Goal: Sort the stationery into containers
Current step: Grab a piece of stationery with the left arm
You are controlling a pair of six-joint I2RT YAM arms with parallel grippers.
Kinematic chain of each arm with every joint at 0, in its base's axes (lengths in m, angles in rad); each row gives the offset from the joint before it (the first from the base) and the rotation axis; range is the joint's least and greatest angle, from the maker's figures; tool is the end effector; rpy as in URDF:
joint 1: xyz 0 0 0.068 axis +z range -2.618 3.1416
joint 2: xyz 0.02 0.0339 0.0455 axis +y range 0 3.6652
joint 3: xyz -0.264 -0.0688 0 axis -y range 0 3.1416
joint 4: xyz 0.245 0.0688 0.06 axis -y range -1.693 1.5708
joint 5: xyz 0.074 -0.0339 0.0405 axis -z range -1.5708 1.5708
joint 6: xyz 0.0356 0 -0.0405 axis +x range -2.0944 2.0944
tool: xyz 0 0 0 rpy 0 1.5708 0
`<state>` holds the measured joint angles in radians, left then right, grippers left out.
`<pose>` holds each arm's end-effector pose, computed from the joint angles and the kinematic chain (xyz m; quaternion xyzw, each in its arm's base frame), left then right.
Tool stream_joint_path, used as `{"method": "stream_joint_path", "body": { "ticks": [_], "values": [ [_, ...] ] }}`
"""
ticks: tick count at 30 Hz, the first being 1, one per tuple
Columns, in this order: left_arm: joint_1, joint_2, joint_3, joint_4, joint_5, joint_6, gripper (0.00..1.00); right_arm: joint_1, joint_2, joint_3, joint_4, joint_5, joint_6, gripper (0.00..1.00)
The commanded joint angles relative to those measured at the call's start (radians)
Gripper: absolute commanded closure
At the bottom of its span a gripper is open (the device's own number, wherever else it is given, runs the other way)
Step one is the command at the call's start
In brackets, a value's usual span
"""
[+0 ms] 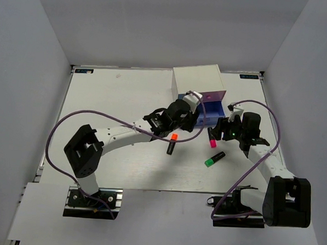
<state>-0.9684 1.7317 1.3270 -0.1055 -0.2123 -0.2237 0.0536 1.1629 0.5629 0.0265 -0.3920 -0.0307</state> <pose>0.2363 -0.3303 0.2796 0.2622 0.8185 -0.2067 0.4675 0.2401 0.0265 0.2090 -0.1294 0.8567 0.1764 0.4671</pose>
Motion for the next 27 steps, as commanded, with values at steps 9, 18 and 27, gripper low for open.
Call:
{"method": "stream_joint_path", "body": {
  "ticks": [9,18,27],
  "values": [
    [0.004,-0.127,-0.239,-0.167,-0.012,-0.152,0.32,-0.012,0.032,0.011,0.000,-0.014,-0.023,0.33],
    [-0.016,0.103,-0.083,-0.304,-0.079,-0.201,0.36,-0.012,0.037,0.022,-0.017,-0.015,-0.023,0.33],
    [-0.016,0.178,-0.032,-0.385,-0.164,-0.241,0.45,-0.015,0.035,0.014,-0.011,-0.024,-0.011,0.32]
  ]
}}
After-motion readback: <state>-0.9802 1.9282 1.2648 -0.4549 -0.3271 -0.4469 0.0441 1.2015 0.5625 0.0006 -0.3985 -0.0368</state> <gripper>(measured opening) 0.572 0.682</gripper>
